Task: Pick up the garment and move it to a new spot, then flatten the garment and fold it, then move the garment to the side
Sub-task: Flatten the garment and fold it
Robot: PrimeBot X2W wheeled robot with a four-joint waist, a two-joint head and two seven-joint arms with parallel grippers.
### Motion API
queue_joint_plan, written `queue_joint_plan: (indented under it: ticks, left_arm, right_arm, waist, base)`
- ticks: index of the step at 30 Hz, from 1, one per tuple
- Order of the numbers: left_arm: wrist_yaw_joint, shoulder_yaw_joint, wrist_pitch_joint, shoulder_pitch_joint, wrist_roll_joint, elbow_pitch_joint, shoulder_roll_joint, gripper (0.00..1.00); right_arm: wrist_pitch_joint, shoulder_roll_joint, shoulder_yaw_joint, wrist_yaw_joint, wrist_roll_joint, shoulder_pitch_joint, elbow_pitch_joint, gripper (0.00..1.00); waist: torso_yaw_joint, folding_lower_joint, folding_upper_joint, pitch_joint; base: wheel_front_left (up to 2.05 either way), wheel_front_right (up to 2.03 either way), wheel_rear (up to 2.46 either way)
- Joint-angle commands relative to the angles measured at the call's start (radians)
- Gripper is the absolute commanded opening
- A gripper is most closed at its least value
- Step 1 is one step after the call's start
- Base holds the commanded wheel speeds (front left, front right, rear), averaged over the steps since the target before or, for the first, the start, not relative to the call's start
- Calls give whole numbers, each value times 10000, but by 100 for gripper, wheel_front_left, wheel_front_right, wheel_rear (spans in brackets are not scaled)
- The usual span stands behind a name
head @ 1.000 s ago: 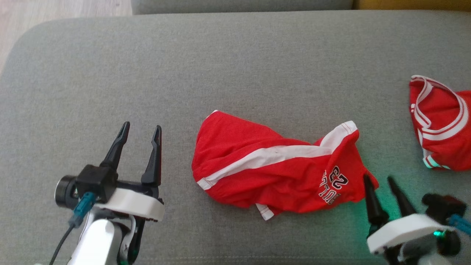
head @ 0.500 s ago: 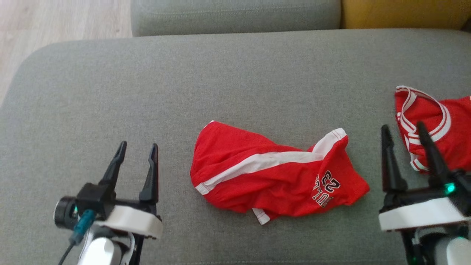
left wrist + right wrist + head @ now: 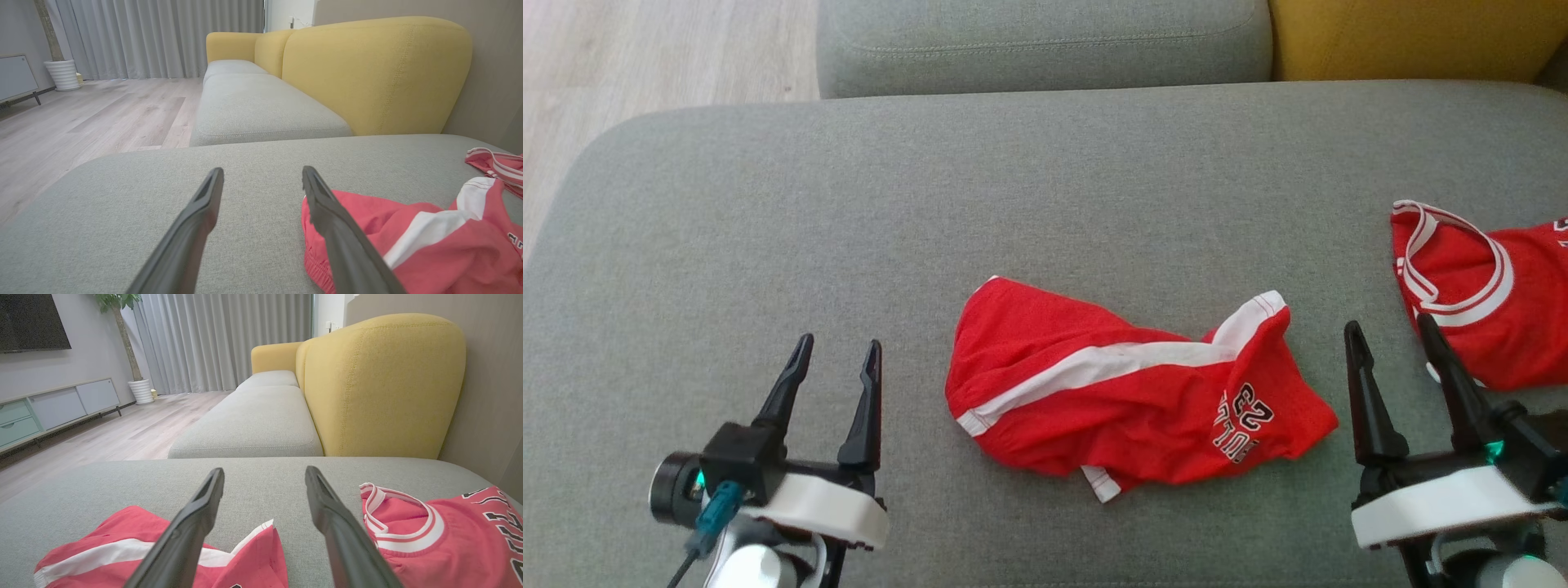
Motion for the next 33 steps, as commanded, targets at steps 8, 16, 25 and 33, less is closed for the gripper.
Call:
queue_joint_plan:
  ticks: [8,16,25,33]
  left_arm:
    - [7,210,0,-482,28,-374,161,100]
    - [-124,-9,-41,-981,49,-283,6,100]
    - [-267,-37,-112,-1302,32,-104,-96,100]
    - [-300,16,-134,-1435,122,-73,-116,100]
  right_arm:
    - [66,-55,-39,67,505,-430,239,100]
    - [416,-533,258,67,1065,-2374,3175,100]
    - [1499,-877,835,67,1495,-3868,5704,27]
    - [1152,-659,55,67,1628,-2860,4624,0]
  waist:
    - [188,0,-1,168]
    - [666,0,-1,697]
    - [839,0,-1,1168]
    - [761,0,-1,1266]
  base:
    - [0,0,0]
    - [0,0,0]
    - [0,0,0]
    - [0,0,0]
